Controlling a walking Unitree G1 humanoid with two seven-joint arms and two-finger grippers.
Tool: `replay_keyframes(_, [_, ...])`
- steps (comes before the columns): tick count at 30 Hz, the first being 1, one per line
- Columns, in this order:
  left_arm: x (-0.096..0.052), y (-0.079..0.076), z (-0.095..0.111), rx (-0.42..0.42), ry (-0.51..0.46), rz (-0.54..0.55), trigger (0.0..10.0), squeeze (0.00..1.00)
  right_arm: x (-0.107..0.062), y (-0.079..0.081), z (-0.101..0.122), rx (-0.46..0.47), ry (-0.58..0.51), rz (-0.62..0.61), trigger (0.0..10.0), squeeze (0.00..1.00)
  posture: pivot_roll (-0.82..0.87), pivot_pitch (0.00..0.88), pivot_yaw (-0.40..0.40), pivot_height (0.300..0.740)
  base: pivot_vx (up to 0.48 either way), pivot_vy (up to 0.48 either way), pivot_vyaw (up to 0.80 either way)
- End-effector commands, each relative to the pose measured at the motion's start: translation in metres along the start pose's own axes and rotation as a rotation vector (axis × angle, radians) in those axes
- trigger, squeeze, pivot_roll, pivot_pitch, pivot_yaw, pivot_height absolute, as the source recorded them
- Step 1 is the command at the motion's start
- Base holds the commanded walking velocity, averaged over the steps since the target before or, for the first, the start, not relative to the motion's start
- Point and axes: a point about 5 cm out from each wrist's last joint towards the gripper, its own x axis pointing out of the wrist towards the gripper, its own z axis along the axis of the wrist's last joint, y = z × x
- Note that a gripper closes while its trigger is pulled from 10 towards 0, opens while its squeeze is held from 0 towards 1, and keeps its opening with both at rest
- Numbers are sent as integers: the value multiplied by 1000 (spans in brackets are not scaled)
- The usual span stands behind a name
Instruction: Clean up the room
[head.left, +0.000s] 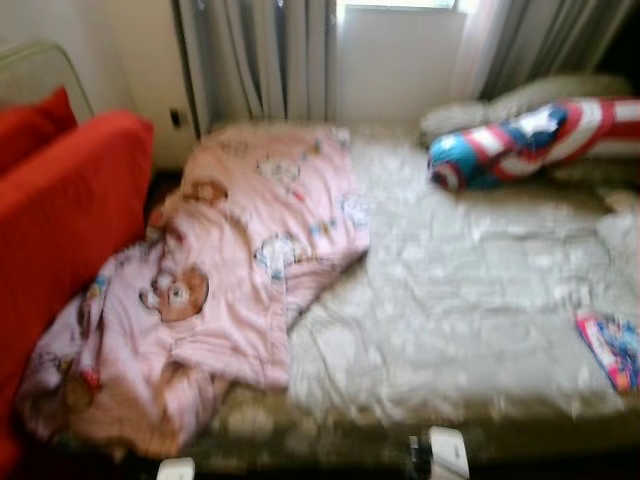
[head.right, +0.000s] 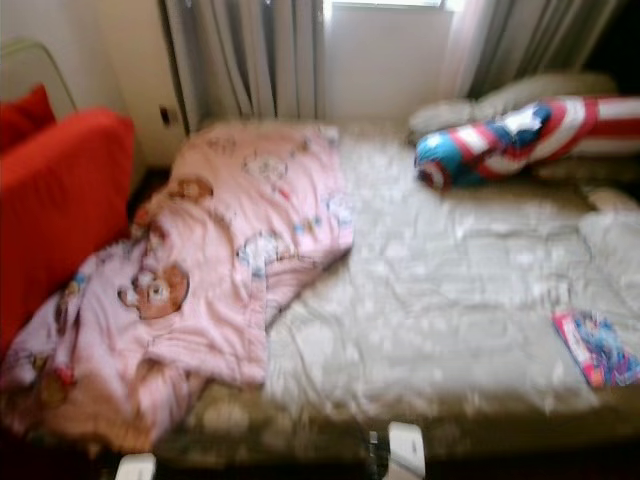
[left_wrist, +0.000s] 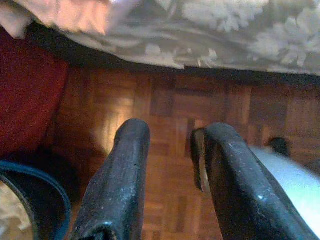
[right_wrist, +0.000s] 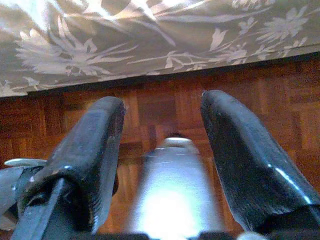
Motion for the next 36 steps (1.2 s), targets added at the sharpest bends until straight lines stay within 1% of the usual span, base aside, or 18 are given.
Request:
replay_keyframes(1, [-1, -6, -7, -8, 25, -17, 10000, 0, -1, -5, -2, -2, 8, -13, 10000, 0, 4, 0, 4, 740, 0, 319, 0])
replay_keyframes(25, [-1, -6, -7, -8, 25, -17, 10000, 0, -1, -5, -2, -2, 8, -13, 10000, 0, 4, 0, 4, 740, 0, 319, 0])
replay_keyframes(27, [-1, -4, -7, -9, 23, -16, 10000, 0, -1, -5, -2, -3, 7, -13, 10000, 0, 5, 0, 3, 740, 0, 319, 0])
replay_keyframes(29, [1, 5, 2, -12, 26, -2, 10000, 0, -1, -5, -3, -7, 7, -11, 10000, 0, 8, 0, 4, 740, 0, 0, 0])
replay_keyframes(30, [1, 5, 2, -12, 26, -2, 10000, 0, -1, -5, -3, -7, 7, -11, 10000, 0, 8, 0, 4, 740, 0, 0, 0])
replay_keyframes(32, [0, 11, 2, -11, 21, 2, 10000, 0, -1, -5, -3, -6, 7, -11, 10000, 0, 8, 0, 4, 740, 0, 0, 0])
replay_keyframes(36, [-1, 16, 2, -22, 14, 4, 10000, 0, -1, -5, -3, -8, 7, -11, 10000, 0, 8, 0, 2, 740, 0, 0, 0])
